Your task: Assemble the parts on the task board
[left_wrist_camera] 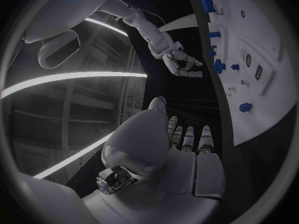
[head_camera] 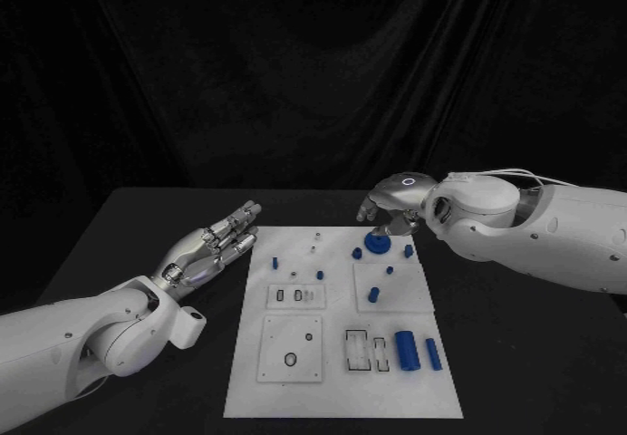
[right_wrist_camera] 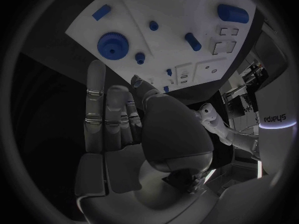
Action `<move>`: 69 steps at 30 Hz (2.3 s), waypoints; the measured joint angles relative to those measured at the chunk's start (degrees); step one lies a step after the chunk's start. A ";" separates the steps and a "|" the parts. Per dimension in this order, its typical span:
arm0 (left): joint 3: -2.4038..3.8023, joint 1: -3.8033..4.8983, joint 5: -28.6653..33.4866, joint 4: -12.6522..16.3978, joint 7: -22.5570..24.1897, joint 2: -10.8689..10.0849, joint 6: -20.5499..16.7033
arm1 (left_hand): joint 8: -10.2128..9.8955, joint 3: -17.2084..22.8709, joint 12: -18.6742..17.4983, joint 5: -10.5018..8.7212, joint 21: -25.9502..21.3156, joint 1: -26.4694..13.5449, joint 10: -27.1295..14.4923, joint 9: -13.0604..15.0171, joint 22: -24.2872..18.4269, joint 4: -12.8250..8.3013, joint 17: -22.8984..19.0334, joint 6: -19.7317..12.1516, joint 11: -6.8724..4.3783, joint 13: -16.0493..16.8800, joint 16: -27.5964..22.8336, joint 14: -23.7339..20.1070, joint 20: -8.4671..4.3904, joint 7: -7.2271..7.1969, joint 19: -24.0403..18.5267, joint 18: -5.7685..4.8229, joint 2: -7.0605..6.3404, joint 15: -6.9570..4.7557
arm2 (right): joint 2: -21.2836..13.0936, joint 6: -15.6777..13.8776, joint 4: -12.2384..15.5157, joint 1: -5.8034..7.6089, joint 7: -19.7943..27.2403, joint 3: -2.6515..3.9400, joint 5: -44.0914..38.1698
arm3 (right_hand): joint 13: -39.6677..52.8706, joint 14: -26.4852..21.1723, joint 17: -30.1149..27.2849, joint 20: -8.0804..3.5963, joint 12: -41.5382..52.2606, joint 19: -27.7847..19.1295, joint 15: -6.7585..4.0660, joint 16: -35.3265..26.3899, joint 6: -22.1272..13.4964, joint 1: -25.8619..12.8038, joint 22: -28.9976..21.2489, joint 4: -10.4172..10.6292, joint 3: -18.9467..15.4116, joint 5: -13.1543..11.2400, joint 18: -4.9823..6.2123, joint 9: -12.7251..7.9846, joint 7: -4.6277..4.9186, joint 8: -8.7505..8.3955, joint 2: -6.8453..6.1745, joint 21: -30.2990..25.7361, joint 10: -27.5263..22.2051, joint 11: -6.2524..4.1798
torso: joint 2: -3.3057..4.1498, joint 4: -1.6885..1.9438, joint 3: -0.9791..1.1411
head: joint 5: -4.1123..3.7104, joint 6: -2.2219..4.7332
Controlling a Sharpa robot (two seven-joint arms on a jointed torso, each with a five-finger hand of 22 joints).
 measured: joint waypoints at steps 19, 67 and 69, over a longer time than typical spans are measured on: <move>0.01 0.03 -0.10 -0.24 0.02 -0.08 0.62 | 0.00 0.87 0.00 0.66 0.00 1.17 0.01 -0.01 0.01 0.08 0.03 -0.55 -0.01 0.01 0.00 0.02 1.02 -0.12 0.21 0.00 0.27 1.65 | 0.41 -5.96 -1.47 -5.05 2.61 0.00 -3.04 | 0.29 1.07 7.96 -0.01 -0.74 -0.60 -0.14 8.06 -0.10 -0.28 18.22 3.36 -1.78 0.91 -0.96 -0.45 0.95 -0.41 -1.68 15.41 -0.22 0.23 | -0.14 -0.03 0.01 | -0.88 -0.21; 0.00 0.03 -0.17 -1.50 -0.03 0.34 2.66 | 0.00 1.50 0.00 1.33 0.00 1.63 -0.01 0.04 -0.04 -0.23 0.02 0.08 0.80 0.00 0.00 0.11 2.56 0.50 0.09 0.00 0.26 3.17 | 5.94 -9.10 -9.50 -9.02 6.88 0.02 -2.96 | -0.02 1.37 10.13 0.80 -1.78 -1.84 0.17 10.26 6.58 -0.58 25.62 4.95 7.19 1.43 -0.93 -0.09 2.08 0.17 -2.50 18.83 2.46 1.03 | -0.35 0.03 -0.04 | -0.03 -2.19; 0.00 0.03 -0.17 -1.57 -0.03 0.39 2.71 | 0.00 1.67 0.00 1.33 0.00 1.92 -0.01 0.04 -0.04 -0.40 0.02 0.30 0.80 0.00 0.00 0.11 2.86 0.72 0.16 0.00 0.33 3.17 | 6.15 -9.08 -9.81 -9.17 6.94 0.02 -2.94 | -0.02 1.37 10.12 0.80 -1.78 -1.84 0.17 10.26 6.91 -0.58 25.67 5.11 7.35 1.33 -0.93 0.02 2.42 0.17 -2.50 18.83 2.89 1.00 | -0.35 0.04 -0.04 | -0.07 -2.27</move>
